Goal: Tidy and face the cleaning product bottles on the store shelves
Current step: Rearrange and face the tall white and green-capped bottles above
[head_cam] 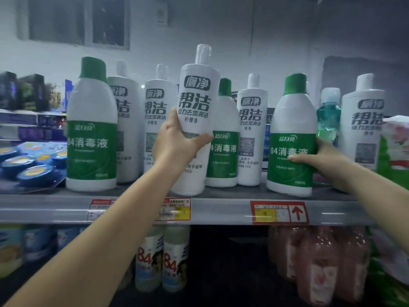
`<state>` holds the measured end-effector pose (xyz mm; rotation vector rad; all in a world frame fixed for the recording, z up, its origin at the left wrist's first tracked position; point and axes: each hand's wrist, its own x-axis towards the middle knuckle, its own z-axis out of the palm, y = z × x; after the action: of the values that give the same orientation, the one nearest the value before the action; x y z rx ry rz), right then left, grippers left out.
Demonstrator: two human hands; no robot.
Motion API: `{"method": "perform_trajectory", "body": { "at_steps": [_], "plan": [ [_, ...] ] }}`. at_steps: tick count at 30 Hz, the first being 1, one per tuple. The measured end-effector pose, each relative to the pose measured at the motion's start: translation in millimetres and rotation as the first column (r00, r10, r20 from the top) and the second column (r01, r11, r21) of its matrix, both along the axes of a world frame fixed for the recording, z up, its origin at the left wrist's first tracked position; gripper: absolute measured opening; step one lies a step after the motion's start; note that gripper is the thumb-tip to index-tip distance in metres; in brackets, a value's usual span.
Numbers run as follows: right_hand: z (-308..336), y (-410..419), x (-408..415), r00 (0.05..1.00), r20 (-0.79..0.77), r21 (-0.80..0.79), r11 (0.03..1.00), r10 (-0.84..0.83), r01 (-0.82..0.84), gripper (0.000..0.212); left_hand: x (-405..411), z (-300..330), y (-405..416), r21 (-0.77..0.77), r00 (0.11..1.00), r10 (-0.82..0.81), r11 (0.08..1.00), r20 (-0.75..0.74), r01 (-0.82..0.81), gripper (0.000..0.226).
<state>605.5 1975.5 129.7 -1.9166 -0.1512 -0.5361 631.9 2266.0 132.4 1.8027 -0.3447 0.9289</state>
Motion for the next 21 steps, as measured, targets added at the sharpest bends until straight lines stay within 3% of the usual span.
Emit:
{"method": "perform_trajectory", "body": {
  "at_steps": [4, 9, 12, 15, 18, 21],
  "plan": [
    [-1, -3, 0, 0.999, -0.029, 0.003, 0.999, 0.035, -0.035, 0.045, 8, -2, 13, -0.053, 0.999, 0.037, 0.998, -0.036, -0.039, 0.063],
    [-6, -3, 0, 1.0, -0.017, -0.029, 1.0, -0.009, 0.009, 0.053, 12, -3, 12, -0.012, 0.997, 0.076, 0.997, -0.03, -0.077, 0.081],
    [-7, -2, -2, 0.949, 0.238, -0.095, 0.967, -0.207, 0.235, 0.07, 16, -4, 11, -0.029, 0.996, 0.083, 0.996, -0.03, -0.084, 0.08],
    [8, 17, -12, 0.729, 0.59, -0.061, 0.881, -0.348, 0.47, 0.061, 20, -6, 8, -0.043, 0.997, 0.078, 0.996, -0.012, -0.078, 0.072],
    [28, 53, -19, 0.538, 0.785, -0.095, 0.798, -0.308, 0.595, 0.05, 23, -9, 2, -0.028, 0.994, 0.11, 0.993, -0.007, -0.111, 0.075],
    [40, 96, -9, 0.556, 0.817, -0.255, 0.768, -0.154, 0.587, 0.046, 28, -11, -3, -0.005, 0.99, 0.142, 0.99, -0.01, -0.142, 0.09]
  ]
}}
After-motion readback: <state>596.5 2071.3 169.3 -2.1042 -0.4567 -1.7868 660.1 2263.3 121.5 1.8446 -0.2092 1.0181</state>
